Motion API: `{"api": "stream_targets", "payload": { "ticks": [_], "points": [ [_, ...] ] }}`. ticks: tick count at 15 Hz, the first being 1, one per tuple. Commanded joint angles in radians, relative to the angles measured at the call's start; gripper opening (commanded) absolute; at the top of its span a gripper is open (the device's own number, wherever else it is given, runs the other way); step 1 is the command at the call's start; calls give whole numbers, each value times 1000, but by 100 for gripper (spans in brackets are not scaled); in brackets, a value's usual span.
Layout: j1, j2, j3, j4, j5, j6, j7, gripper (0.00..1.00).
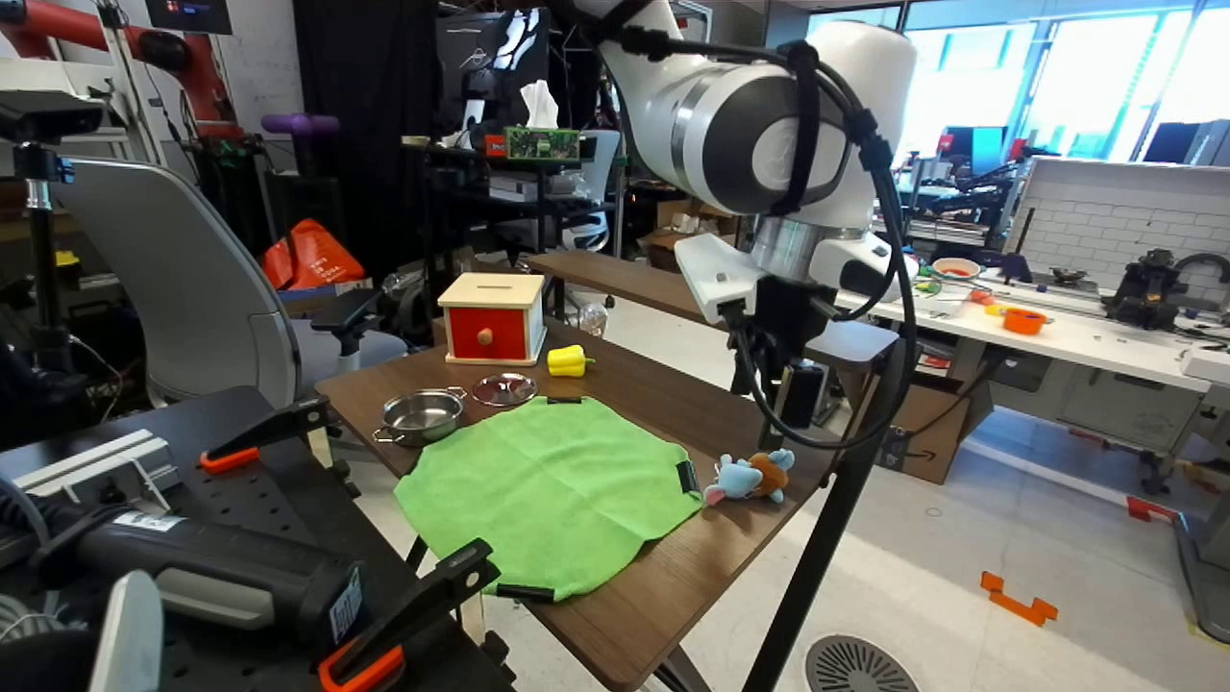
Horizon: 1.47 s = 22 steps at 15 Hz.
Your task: Put the doll in the pot
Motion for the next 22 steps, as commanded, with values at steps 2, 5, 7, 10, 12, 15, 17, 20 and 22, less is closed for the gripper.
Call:
{"api": "stream_targets", "payload": {
  "ticks": [2, 5, 7, 10, 12, 15, 17, 20, 22],
  "points": [
    [-4, 141, 8, 141, -3, 61, 99, 100],
    [10, 206, -3, 217, -22, 43, 148, 100],
    [16, 239, -7, 257, -30, 25, 165, 74],
    [20, 289, -12, 319, -43, 8, 192, 50],
    [15, 317, -11, 358, -51, -13, 207, 35],
    [8, 330, -8, 392, -57, -39, 212, 12],
    [17, 300, -5, 354, -60, -13, 197, 0],
    [44, 227, 7, 240, -66, 80, 150, 3],
    [69, 173, 20, 163, -73, 139, 110, 3]
  ]
}}
